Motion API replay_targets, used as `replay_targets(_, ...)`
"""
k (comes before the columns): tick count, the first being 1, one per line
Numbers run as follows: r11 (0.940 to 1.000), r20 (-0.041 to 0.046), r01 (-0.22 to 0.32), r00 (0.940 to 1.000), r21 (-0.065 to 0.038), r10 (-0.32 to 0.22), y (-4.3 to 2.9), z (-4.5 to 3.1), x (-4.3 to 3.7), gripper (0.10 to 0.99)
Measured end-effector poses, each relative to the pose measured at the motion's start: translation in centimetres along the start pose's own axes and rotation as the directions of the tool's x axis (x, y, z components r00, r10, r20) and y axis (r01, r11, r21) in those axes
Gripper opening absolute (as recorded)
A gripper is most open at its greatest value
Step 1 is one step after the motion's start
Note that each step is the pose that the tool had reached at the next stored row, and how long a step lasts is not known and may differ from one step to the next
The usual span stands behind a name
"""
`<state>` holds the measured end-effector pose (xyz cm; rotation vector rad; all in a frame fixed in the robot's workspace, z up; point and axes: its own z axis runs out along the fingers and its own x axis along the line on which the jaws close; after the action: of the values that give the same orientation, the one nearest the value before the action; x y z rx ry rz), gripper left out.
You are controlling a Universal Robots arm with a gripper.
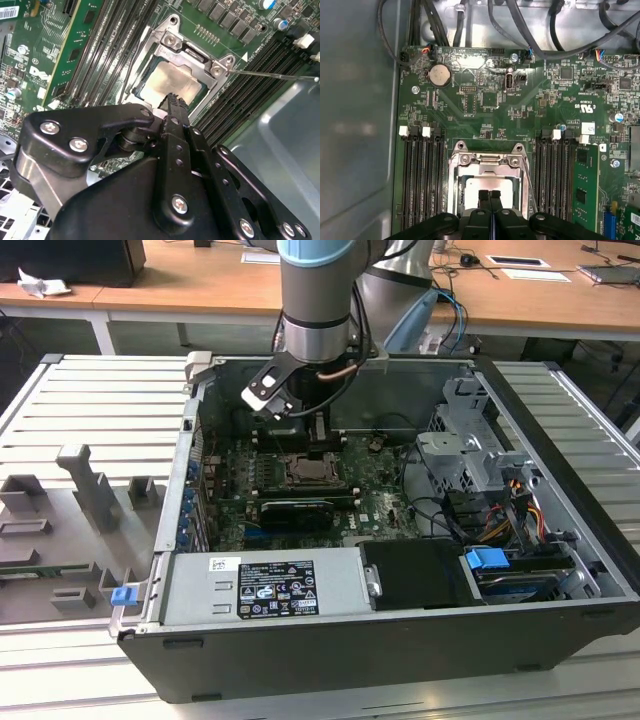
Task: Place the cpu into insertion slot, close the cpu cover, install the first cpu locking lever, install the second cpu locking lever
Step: 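Close the cpu cover, then install the first cpu locking lever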
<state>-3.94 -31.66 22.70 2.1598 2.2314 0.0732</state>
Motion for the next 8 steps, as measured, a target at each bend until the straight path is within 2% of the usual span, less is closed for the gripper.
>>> replay_targets(8, 1.0000, 0.0002, 0.000, 1.0000, 0.000, 0.000, -0.26, -0.03, 0.01, 0.106)
